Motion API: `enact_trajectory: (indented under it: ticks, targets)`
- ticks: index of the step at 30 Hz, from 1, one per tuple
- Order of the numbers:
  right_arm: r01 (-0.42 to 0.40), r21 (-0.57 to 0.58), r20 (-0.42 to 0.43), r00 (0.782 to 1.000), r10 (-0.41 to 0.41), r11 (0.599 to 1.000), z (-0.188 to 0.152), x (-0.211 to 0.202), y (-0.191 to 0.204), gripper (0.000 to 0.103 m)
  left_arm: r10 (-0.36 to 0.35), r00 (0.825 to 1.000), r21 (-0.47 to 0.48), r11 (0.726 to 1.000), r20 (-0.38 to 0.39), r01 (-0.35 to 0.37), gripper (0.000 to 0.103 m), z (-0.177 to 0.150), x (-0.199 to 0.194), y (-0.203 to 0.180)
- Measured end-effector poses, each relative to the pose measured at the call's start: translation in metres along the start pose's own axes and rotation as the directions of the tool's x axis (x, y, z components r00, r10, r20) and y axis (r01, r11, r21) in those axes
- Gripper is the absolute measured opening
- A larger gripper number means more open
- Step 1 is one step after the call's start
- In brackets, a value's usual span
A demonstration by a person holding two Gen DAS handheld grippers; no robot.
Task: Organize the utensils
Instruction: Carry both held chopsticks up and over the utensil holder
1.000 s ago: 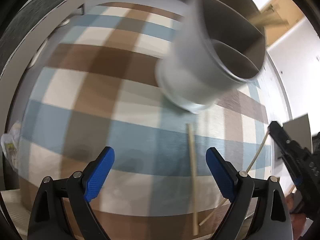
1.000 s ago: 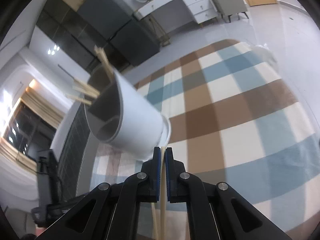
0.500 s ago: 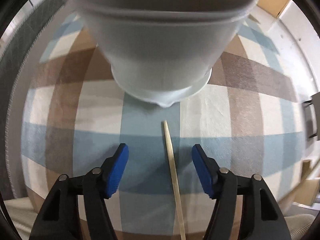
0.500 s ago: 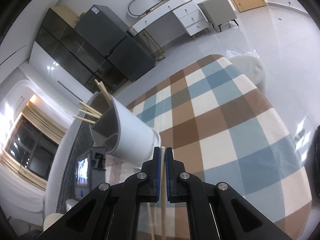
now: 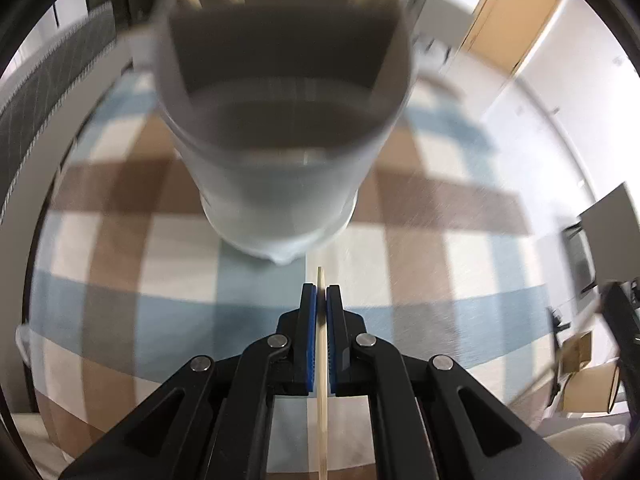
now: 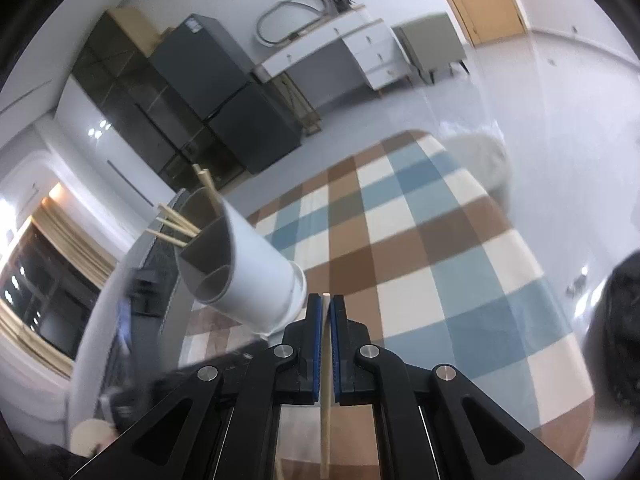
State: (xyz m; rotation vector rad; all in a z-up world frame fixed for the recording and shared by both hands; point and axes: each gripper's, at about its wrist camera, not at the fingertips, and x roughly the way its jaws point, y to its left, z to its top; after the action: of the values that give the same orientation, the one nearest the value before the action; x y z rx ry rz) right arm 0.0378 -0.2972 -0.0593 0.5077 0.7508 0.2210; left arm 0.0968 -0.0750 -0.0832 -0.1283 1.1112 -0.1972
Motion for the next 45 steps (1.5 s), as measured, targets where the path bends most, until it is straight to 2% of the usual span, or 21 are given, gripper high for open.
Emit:
enact_trajectory:
  ticks: [3, 6, 8, 10, 12, 15, 21, 29, 34, 39, 45]
  targets:
    - [0.004, -0.064, 0.03, 1.0, -0.002, 0.998, -0.003, -0.008, 0.016, 0.003, -0.053, 0.992, 0.0, 0.999, 0.116, 0.053, 0.0, -0.005, -0.04, 0.01]
    - [-0.006, -0.132, 0.042, 0.999, 0.012, 0.991, -0.01, -0.011, 0.035, 0.003, -0.094, 0.971, 0.005, 0.995, 0.218, 0.096, 0.0, -0.009, -0.073, 0.025]
    - [-0.009, -0.176, 0.042, 0.999, 0.016, 0.984, -0.015, -0.01, 0.047, 0.003, -0.128, 0.957, 0.01, 0.991, 0.261, 0.13, 0.0, -0.011, -0.085, 0.027]
    - [-0.01, -0.206, 0.042, 0.999, 0.019, 0.979, -0.021, -0.009, 0.057, 0.003, -0.136, 0.946, 0.035, 0.991, 0.294, 0.132, 0.0, -0.012, -0.094, 0.028]
    - [-0.006, -0.237, 0.048, 0.999, 0.018, 0.971, -0.026, -0.01, 0.067, 0.003, -0.148, 0.942, 0.058, 0.989, 0.3, 0.137, 0.0, -0.016, -0.098, 0.027]
    - [0.005, -0.268, 0.066, 0.998, 0.013, 0.963, -0.03, -0.012, 0.079, 0.003, -0.142, 0.945, 0.103, 0.988, 0.293, 0.116, 0.0, -0.014, -0.094, 0.017]
    - [0.033, -0.284, 0.102, 0.995, -0.004, 0.958, -0.03, -0.014, 0.088, 0.003, -0.164, 0.944, 0.146, 0.981, 0.286, 0.126, 0.0, -0.012, -0.1, 0.026]
    - [0.039, -0.294, 0.17, 0.985, 0.012, 0.955, -0.013, -0.027, 0.104, 0.003, -0.232, 0.923, 0.157, 0.969, 0.306, 0.191, 0.0, 0.008, -0.129, 0.036]
    - [0.039, -0.298, 0.205, 0.979, 0.024, 0.954, 0.011, -0.032, 0.115, 0.003, -0.267, 0.91, 0.181, 0.959, 0.318, 0.218, 0.0, 0.029, -0.15, 0.032]
    - [0.038, -0.316, 0.243, 0.969, 0.042, 0.948, 0.047, -0.036, 0.13, 0.003, -0.314, 0.885, 0.199, 0.946, 0.344, 0.258, 0.0, 0.058, -0.181, 0.029]
    - [0.02, -0.366, 0.298, 0.95, 0.097, 0.93, 0.099, -0.039, 0.16, 0.003, -0.316, 0.862, 0.201, 0.946, 0.396, 0.255, 0.0, 0.102, -0.209, 0.032]
